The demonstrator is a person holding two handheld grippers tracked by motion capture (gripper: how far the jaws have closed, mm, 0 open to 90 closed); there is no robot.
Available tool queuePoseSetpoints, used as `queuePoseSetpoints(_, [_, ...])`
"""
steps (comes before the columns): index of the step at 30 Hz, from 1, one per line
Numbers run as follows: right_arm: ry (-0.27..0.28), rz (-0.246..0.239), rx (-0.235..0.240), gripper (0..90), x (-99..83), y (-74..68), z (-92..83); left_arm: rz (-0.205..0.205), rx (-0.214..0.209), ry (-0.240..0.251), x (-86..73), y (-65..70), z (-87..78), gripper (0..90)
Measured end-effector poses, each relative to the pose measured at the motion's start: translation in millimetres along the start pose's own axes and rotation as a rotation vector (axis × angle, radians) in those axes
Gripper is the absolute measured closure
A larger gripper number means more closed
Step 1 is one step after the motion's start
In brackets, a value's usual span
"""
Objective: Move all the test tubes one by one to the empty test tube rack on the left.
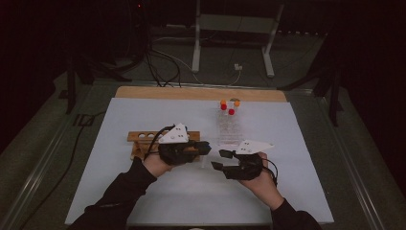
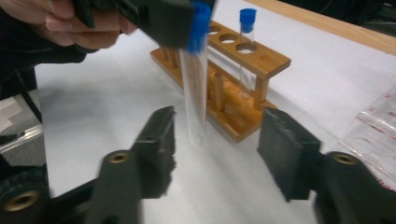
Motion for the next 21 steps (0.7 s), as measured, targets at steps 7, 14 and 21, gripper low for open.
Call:
queuePoseSetpoints(7, [0.022, 0.018, -0.029, 20.2, 1.9, 2.0, -0.8, -0.009, 0.059, 0.023, 5.4, -14.0, -21.6, 77.1])
queuePoseSetpoints(14, [0.025, 0.028, -0.045, 2.9, 2.5, 2.7, -0.4, -0.007, 0.118, 0.036, 8.8, -25.2, -39.9, 77.1])
queuePoseSetpoints(21, [0.047, 0.033, -0.044, 0.0, 3.9, 4.5, -4.5, -0.014, 0.169, 0.059, 13.1, -38.9, -55.3, 77.1])
Point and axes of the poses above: each handheld gripper's, and its own axes: z roughly forward along the jaws, x roughly out of its top, y roughly to its right, the point moved 4 cm from there along z, roughly forward along the jaws, and after that the axes turned 2 degrees about x, right-handed, at the moved point
